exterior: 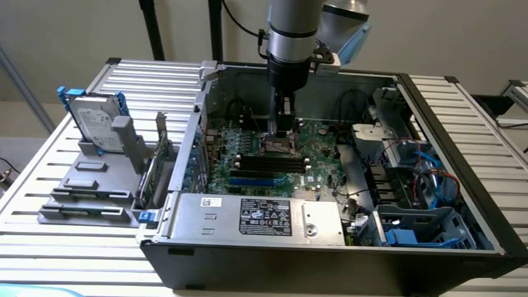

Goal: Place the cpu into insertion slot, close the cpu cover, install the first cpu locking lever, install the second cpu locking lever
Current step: 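Place the cpu into insertion slot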

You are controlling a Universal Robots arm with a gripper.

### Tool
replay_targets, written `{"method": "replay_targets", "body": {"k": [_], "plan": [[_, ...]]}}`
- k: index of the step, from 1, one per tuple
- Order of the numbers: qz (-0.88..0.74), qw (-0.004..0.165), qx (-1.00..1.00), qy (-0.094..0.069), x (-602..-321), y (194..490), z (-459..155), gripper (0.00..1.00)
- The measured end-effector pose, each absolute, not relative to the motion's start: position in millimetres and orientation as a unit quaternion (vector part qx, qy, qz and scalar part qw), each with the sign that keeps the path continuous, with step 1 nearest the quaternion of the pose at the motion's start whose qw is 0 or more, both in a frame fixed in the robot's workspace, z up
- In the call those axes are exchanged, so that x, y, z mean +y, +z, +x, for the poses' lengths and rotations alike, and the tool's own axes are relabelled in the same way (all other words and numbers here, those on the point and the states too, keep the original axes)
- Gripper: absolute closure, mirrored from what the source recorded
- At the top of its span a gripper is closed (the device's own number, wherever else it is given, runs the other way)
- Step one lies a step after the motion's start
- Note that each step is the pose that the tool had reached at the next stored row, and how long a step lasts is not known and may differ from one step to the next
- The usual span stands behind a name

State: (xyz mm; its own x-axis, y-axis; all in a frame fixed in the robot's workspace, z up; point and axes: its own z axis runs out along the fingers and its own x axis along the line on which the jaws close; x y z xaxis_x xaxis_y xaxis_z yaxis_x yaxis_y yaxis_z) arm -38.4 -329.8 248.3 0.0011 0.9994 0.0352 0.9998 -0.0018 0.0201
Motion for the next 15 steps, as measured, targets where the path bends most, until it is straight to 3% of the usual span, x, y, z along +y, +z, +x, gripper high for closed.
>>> {"method": "replay_targets", "body": {"k": [15], "plan": [[-0.708,0.01,-0.706,-0.016,-326.1,228.3,-38.1,0.46]]}}
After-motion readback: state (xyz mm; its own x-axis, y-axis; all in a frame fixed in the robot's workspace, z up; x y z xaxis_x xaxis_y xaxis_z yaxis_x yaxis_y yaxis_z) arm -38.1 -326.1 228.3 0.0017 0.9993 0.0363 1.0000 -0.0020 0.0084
